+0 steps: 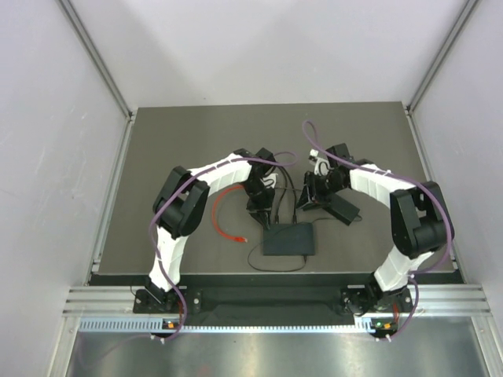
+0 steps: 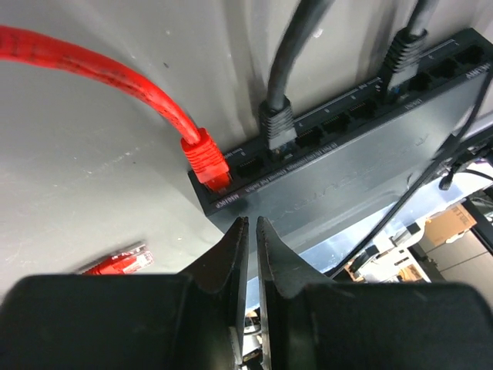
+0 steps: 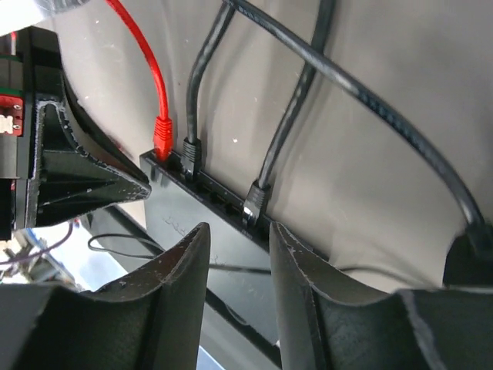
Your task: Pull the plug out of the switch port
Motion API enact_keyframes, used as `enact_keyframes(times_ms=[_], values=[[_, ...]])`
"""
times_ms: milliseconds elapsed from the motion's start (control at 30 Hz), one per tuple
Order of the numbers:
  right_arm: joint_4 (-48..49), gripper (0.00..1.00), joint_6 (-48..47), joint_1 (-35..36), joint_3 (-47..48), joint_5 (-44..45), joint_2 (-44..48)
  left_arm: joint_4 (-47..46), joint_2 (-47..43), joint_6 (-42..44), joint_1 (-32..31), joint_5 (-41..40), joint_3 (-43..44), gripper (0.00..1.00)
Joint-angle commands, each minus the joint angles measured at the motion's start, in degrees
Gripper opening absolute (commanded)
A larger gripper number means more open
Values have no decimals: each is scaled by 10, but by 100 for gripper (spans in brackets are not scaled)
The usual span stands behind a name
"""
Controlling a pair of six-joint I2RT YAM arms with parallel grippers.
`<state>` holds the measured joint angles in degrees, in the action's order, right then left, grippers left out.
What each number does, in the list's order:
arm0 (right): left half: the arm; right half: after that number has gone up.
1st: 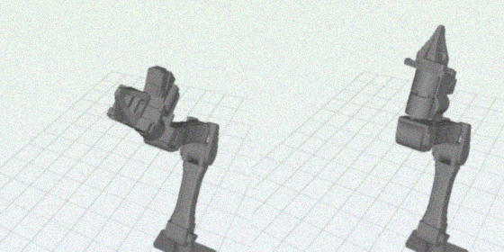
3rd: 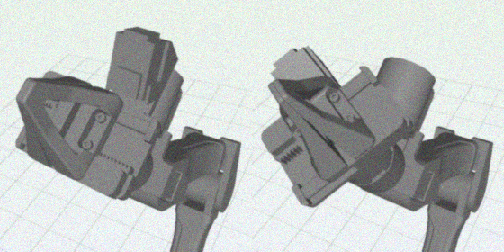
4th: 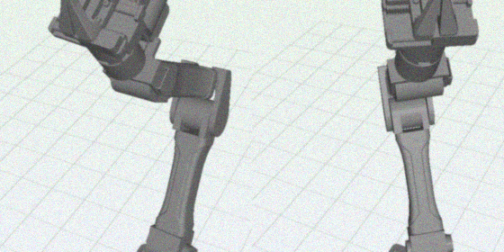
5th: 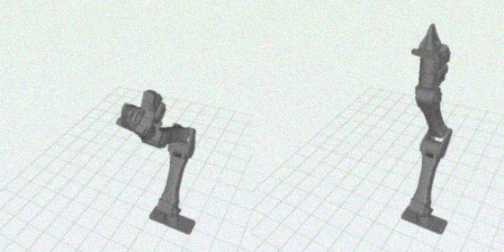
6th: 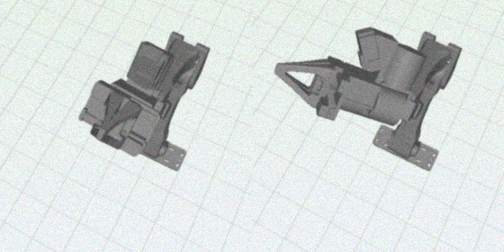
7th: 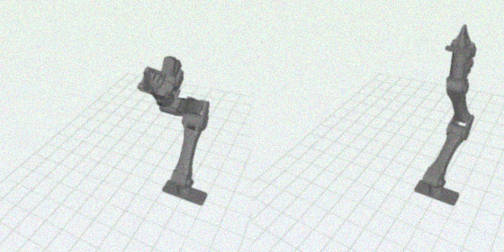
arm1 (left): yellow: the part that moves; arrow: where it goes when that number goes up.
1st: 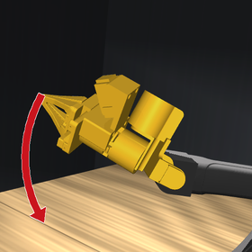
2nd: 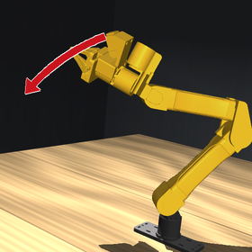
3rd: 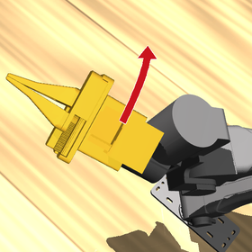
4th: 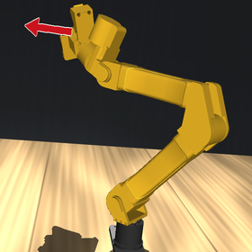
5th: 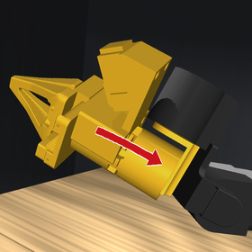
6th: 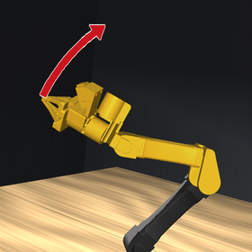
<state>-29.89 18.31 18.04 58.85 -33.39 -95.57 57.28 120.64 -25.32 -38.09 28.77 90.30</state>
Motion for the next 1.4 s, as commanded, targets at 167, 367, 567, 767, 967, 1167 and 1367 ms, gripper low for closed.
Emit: enact_keyframes(times_ms=[167, 367, 567, 767, 967, 1167, 1367], values=[[52, 39, -80, -41, -9, -99, -46, 12, 13, 13, 2, -9, -6, 14], [74, 42, -102, -49, -30, -138, -68, 6, 24, 17, 2, 4, -3, 14], [87, 42, -117, -51, -37, -171, -99, 6, 28, 23, 2, 8, -3, 14], [101, 36, -120, -51, -48, -181, -118, 6, 28, 26, 2, 6, -4, 14], [126, 34, -124, -51, -67, -201, -110, 5, 30, 28, 2, 4, -2, 14], [137, 35, -127, -51, -79, -209, -124, 4, 33, 33, 2, 6, -1, 14], [126, 35, -127, -51, -56, -214, -145, 0, 34, 34, 2, 9, -2, 14]])
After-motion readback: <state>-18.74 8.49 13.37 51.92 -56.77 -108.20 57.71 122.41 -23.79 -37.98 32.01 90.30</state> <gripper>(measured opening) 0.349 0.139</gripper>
